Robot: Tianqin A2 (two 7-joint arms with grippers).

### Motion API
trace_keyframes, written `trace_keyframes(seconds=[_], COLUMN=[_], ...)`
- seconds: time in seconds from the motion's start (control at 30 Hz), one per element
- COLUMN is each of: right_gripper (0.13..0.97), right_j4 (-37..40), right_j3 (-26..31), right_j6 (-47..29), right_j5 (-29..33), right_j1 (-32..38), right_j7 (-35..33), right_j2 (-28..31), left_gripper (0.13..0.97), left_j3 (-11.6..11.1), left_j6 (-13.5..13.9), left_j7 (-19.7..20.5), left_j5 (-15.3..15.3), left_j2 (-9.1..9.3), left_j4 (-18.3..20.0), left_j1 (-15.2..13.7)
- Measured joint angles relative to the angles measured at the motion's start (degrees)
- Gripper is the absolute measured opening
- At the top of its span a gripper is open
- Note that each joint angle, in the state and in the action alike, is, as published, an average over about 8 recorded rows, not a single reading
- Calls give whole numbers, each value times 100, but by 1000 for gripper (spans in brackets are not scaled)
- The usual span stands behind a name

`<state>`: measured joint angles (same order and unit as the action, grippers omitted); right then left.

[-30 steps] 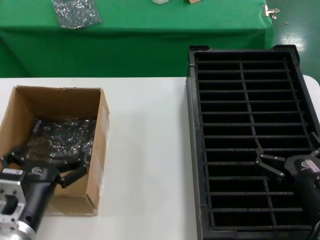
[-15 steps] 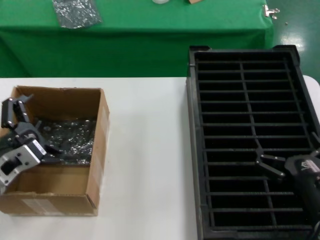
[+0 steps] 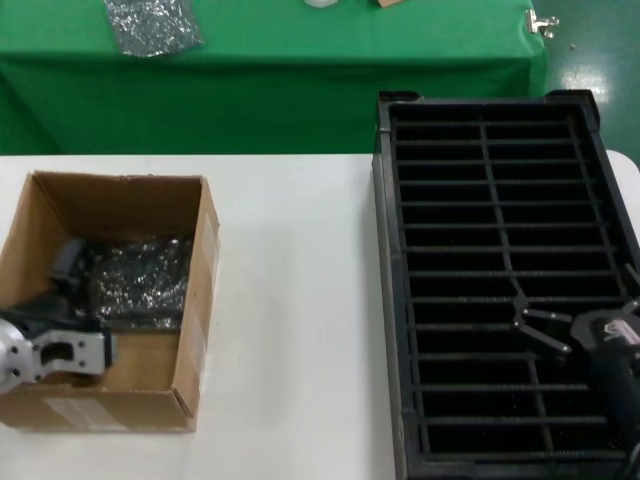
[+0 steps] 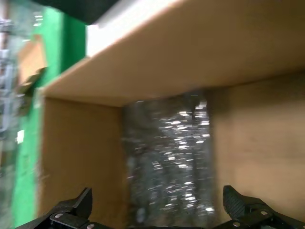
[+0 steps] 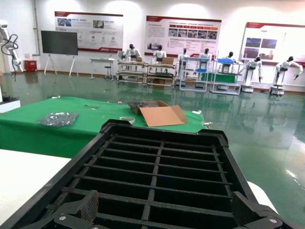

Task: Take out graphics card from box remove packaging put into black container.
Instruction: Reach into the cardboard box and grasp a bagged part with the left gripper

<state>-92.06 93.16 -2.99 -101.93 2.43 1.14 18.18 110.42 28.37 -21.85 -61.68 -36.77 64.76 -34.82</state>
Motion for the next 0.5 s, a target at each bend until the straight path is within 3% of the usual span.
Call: trace_keyframes(seconds=[0.2, 0.5], right_gripper=[966, 966], right_j4=[0, 0], right_j3=[0, 0], right_j6=[0, 0], right_j5=[0, 0], right_j1=[0, 0], right_j7=[0, 0], right_j2=[0, 0], left_gripper=[966, 964], left_j3=[341, 545], left_j6=[128, -373], left_j7=[-308, -1136], left_j5=[134, -237], left_j2=[155, 496], left_j4=[-545, -1336], left_j1=[-301, -662])
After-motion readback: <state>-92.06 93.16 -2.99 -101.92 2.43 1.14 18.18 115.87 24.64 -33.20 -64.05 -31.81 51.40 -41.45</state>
